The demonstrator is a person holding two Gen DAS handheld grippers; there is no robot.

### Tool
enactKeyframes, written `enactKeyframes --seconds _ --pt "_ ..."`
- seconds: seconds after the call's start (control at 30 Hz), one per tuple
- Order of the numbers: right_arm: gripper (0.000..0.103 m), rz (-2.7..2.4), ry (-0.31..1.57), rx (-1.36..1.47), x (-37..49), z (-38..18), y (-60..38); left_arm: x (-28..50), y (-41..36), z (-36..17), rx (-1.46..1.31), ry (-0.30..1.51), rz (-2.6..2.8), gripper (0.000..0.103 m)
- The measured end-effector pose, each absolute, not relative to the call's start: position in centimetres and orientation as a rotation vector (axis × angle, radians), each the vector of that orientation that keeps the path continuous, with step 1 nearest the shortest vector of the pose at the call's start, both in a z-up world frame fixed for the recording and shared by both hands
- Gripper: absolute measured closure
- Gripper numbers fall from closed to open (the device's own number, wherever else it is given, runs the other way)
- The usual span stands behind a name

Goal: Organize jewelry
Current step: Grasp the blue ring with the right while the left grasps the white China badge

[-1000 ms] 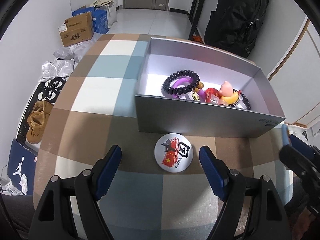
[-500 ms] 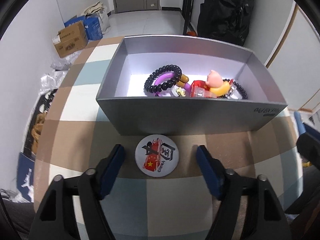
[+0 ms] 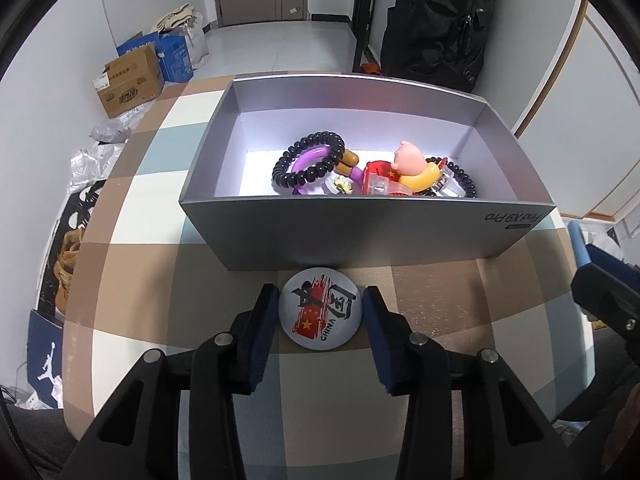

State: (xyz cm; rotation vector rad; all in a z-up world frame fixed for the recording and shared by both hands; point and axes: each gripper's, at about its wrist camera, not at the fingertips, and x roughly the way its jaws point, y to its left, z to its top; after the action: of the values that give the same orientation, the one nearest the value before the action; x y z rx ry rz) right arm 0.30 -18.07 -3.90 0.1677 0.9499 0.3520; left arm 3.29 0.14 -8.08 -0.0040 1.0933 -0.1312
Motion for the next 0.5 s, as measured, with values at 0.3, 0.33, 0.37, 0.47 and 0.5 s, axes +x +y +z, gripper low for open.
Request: enactKeyframes --seconds 0.3,0.33,0.37,0.47,0.5 --pt "0.045 0.336 0.961 0.165 0.6 -4.3 -18.1 2.9 -0.5 -7.8 -0.029 1.112 -0.185 0.066" --pt "0.045 0.334 0.962 0.166 0.6 -4.3 -18.1 2.8 -0.6 -7.8 -0.034 1.115 -0.196 0.066" --pt "0.045 0.332 0.962 0.167 0.6 -4.3 -18.1 2.7 -0.7 -7.7 -0.037 1.116 -0.203 0.066" --pt "0.045 0.331 0.960 0.171 0.5 -4.3 -18.0 2.4 -0.5 -7.1 -0.032 1.091 -0.196 0.066" --pt "0.045 0.333 0.961 0.171 0.5 -4.3 -18.0 2.2 -0.4 -6.5 -0.036 1.071 -0.198 0.066"
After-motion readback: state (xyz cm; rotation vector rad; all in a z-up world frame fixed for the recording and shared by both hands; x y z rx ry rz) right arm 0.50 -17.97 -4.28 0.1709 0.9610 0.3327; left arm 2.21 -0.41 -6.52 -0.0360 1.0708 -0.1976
